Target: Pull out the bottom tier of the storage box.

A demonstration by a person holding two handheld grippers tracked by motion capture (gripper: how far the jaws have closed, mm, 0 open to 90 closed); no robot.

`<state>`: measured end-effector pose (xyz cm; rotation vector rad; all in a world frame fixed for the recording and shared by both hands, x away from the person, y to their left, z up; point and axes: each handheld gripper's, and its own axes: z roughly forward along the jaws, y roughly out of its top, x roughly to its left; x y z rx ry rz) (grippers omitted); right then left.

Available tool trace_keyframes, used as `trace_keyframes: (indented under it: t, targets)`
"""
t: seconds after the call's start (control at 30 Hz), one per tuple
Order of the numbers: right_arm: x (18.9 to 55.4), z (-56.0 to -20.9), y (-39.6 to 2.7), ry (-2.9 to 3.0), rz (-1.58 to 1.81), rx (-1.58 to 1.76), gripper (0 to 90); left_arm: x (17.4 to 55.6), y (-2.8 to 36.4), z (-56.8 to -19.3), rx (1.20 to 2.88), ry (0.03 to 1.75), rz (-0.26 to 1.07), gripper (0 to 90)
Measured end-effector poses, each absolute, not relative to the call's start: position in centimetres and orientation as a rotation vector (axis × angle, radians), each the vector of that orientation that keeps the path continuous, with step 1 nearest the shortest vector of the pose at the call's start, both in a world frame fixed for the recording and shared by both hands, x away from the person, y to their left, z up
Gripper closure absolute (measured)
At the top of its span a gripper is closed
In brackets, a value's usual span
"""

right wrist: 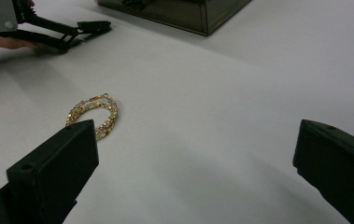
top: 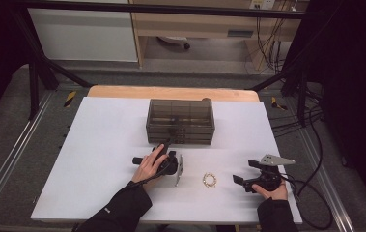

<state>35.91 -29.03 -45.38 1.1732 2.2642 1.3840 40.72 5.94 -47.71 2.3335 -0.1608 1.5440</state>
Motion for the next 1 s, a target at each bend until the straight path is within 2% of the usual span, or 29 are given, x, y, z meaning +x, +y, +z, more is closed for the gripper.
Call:
trace_keyframes:
  t: [0.53,1.0]
  targets:
    - [35.9,-45.4,-29.0,2.263,1.384,1.174,0.6,41.0,5.4,-48.3,2.322,-0.254,1.586,47.4]
    - [35.9,-45.4,-29.0,2.266,1.382,1.174,0.7,41.2,4.9,-48.9,2.330,-0.267,1.622,59.8]
